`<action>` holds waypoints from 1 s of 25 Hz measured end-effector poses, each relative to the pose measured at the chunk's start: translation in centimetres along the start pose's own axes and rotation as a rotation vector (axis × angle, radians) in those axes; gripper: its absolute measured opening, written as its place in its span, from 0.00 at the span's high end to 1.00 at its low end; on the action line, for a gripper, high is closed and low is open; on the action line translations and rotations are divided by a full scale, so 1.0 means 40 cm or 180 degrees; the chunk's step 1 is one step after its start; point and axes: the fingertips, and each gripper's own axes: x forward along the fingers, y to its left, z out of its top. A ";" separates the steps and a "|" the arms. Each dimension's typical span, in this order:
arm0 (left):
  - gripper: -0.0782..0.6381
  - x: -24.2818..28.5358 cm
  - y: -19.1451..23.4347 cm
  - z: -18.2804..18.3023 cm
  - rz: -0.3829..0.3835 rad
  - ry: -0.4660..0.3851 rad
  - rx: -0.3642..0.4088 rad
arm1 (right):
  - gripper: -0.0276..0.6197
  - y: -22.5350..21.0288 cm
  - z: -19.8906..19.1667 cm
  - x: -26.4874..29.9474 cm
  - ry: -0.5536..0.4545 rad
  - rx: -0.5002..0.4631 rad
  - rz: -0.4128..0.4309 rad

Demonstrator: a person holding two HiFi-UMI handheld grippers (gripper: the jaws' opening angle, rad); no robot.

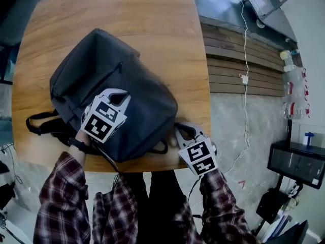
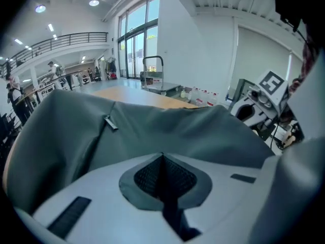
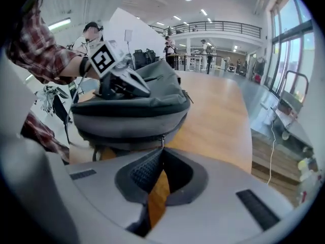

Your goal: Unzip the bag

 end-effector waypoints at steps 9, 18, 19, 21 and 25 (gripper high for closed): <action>0.88 -0.068 -0.071 -0.061 0.0015 -0.0041 -0.0528 | 0.94 -0.130 0.217 0.149 -0.0024 -0.0549 -0.0022; 0.88 -0.021 -0.095 0.155 -0.0196 -0.0447 0.0908 | 0.94 -0.095 0.227 0.168 0.0001 -0.0546 0.0120; 0.88 0.007 -0.100 0.157 -0.0246 -0.0333 0.1252 | 0.94 -0.090 0.224 0.168 0.0006 -0.0541 0.0114; 0.88 0.056 -0.113 0.136 -0.0420 -0.0073 0.1714 | 0.94 -0.079 0.211 0.165 0.0059 -0.0581 0.0084; 0.88 0.108 -0.107 0.104 -0.0664 0.0087 0.1741 | 0.94 -0.054 0.159 0.128 0.0165 -0.0633 0.0023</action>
